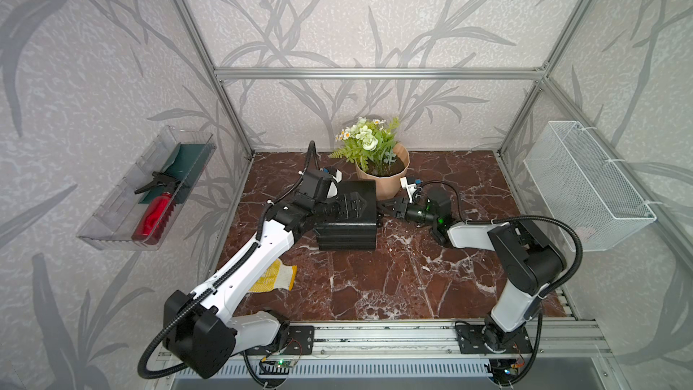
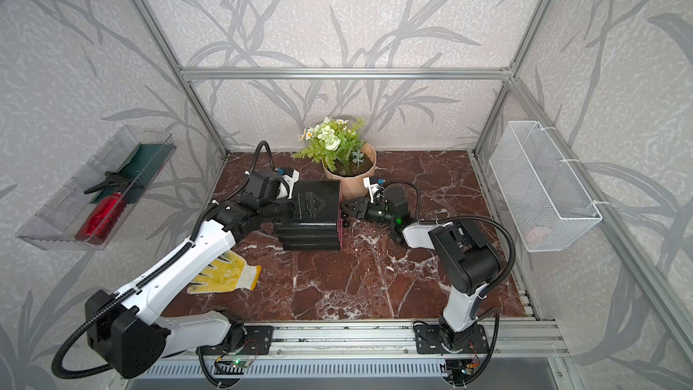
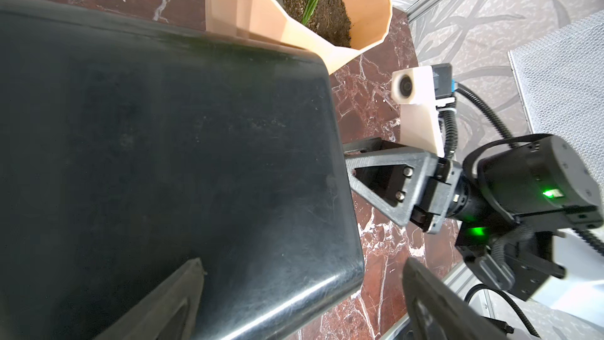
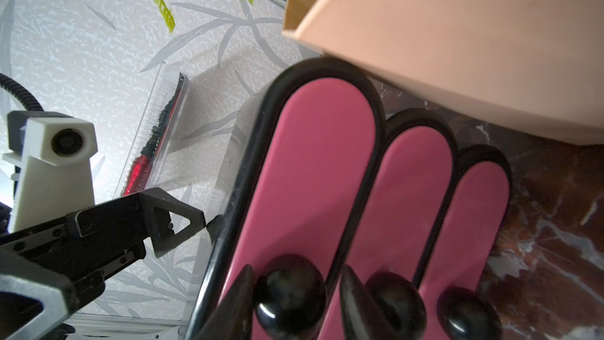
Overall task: Take the sponge out of the drawer
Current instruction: Open the drawer in the storage box.
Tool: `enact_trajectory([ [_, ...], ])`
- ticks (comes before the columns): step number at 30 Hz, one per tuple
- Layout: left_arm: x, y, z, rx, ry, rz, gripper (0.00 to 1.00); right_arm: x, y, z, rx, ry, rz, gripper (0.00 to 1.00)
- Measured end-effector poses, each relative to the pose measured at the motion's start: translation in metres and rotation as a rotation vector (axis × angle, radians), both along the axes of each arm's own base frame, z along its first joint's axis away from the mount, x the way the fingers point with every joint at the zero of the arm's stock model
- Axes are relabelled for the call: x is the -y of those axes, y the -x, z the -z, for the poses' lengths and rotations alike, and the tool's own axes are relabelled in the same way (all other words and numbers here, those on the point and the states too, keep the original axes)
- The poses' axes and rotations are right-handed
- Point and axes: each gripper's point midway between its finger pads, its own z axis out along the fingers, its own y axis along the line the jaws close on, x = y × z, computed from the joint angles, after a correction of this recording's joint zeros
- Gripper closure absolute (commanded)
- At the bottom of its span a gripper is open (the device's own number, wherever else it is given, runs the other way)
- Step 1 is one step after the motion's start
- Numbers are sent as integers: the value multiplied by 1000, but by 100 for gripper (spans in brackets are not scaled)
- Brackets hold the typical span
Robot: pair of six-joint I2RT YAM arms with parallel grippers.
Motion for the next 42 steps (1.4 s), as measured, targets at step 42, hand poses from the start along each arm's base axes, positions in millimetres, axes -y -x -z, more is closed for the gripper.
enact_trajectory([
  [42,-1,-11,-1,49,46,-10,3,129,13,-98,268,550,394,38],
])
